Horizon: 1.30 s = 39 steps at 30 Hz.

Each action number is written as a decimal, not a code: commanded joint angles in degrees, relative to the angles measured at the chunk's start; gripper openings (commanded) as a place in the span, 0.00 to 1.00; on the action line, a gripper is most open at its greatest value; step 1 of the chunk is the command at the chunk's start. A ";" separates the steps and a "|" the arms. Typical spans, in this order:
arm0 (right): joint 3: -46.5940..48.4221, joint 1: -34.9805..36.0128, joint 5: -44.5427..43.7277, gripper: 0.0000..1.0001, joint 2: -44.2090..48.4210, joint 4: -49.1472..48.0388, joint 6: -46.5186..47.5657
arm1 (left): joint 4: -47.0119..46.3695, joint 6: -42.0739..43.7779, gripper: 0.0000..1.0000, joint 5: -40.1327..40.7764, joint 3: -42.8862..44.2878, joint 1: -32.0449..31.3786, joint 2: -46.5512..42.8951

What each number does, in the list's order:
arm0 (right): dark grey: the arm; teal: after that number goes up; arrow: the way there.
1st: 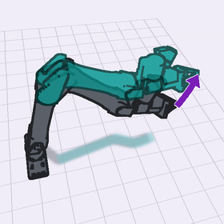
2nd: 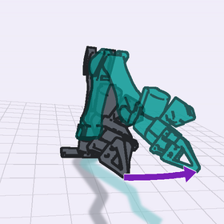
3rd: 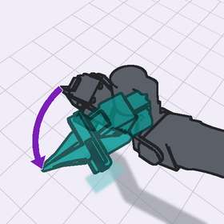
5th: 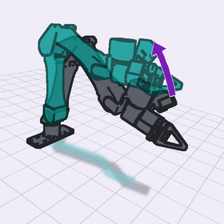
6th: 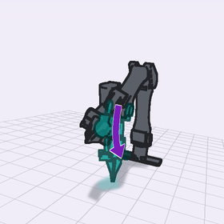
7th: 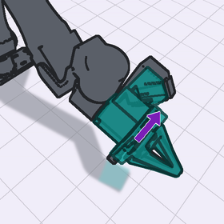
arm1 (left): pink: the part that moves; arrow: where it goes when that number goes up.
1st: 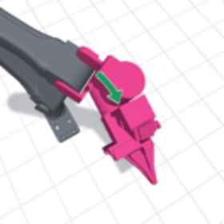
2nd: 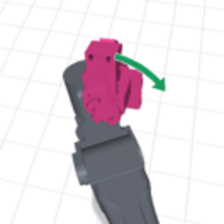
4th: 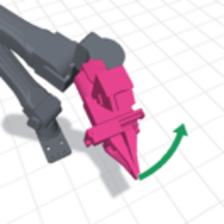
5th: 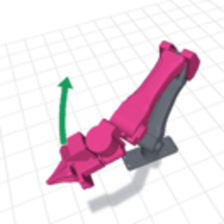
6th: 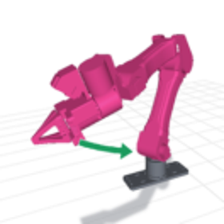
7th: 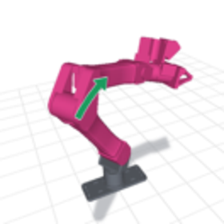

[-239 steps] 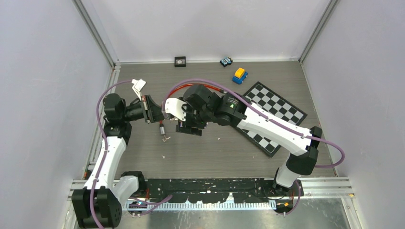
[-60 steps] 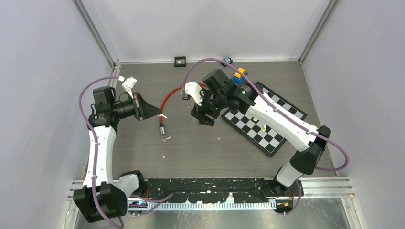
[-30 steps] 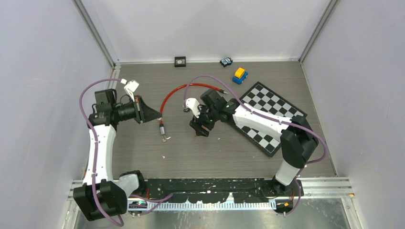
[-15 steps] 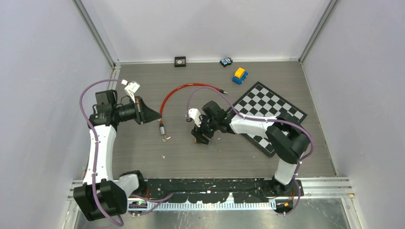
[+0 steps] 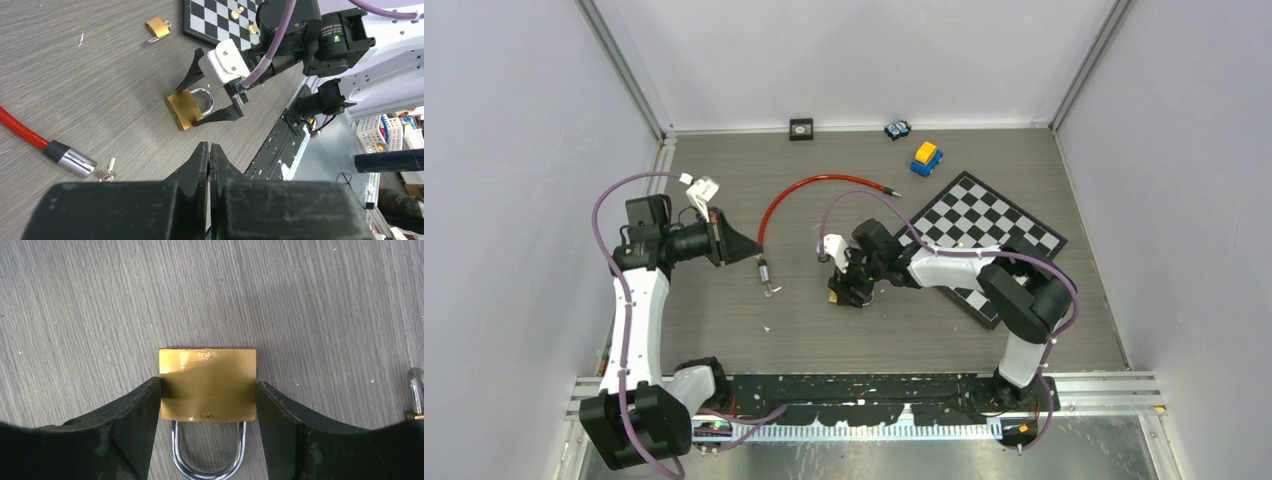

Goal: Unlock with the key

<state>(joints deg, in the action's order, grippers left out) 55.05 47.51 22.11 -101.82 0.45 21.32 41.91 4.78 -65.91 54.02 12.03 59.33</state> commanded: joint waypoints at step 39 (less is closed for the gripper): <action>44.04 -0.13 25.22 0.53 0.26 38.05 -18.02 | -79.13 -51.50 0.00 -7.53 -19.66 -10.02 -4.27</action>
<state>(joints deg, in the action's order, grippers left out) 95.68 47.51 44.36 -100.49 37.17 6.79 -26.24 -42.89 -71.94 34.89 2.92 55.57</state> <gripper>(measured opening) 0.531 0.009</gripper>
